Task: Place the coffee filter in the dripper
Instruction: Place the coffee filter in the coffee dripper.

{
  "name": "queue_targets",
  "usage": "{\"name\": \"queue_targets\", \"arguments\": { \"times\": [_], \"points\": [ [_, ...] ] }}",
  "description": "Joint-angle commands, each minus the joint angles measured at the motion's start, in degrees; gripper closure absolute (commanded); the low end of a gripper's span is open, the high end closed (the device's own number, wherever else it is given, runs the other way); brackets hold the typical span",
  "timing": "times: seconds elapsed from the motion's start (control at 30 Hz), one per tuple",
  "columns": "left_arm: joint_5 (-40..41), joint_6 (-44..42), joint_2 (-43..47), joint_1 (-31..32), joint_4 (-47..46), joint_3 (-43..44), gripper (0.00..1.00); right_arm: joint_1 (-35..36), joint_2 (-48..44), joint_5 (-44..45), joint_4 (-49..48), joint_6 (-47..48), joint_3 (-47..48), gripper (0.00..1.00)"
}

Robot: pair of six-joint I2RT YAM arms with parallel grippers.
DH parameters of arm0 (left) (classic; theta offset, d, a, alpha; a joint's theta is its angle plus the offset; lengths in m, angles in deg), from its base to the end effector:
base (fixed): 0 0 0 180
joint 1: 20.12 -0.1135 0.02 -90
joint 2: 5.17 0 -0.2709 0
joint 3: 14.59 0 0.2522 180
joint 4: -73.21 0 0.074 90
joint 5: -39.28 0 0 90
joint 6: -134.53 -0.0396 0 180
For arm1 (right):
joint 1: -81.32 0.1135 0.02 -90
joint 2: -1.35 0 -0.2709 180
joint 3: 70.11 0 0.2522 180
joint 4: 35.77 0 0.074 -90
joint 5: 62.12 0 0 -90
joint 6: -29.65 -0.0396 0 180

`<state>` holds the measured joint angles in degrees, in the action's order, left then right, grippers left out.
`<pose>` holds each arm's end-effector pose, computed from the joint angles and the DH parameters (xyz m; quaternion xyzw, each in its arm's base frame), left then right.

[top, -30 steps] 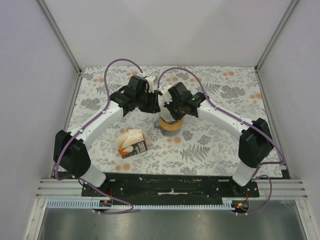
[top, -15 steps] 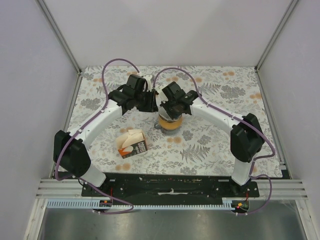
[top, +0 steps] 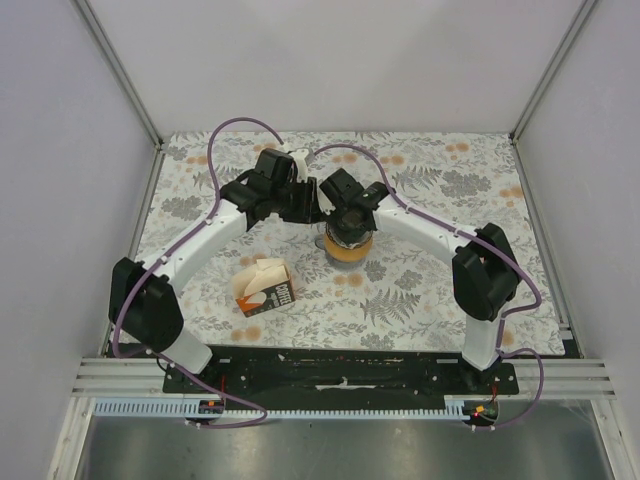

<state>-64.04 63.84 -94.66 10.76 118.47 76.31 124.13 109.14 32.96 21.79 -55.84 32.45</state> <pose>0.2964 -0.1879 0.3126 0.1373 0.9045 -0.2617 0.3073 0.3001 0.2732 0.2476 -0.3801 0.8936 0.0364 0.2361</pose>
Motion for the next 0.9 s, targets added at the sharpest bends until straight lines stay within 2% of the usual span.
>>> {"name": "queue_targets", "arguments": {
  "times": [0.0,0.23,0.47,0.57,0.7,0.87],
  "points": [
    [-5.05,3.10,-1.21,1.64,-6.90,-0.68,0.56,1.31,3.04,-2.44,-0.02,0.67,0.86,1.00],
    [-6.97,4.06,-0.42,1.74,-7.25,-2.08,0.56,1.32,3.31,-3.59,-0.02,-0.03,1.20,1.00],
    [-6.36,3.89,0.72,1.65,-5.84,-0.51,0.56,1.14,-2.92,-2.89,-1.69,-1.26,2.00,1.00],
    [-9.17,4.42,0.81,1.65,-6.02,-0.68,0.56,1.23,-4.86,-1.74,-2.39,-1.17,2.26,1.00],
    [-13.13,6.35,0.99,1.73,-7.42,-2.61,0.51,1.23,-5.92,-2.88,-2.39,-1.61,2.35,1.00],
    [-13.14,6.97,1.34,1.65,-8.04,-3.40,0.51,1.23,-6.62,-2.53,-2.39,-2.32,2.52,1.00]
  ]
}}
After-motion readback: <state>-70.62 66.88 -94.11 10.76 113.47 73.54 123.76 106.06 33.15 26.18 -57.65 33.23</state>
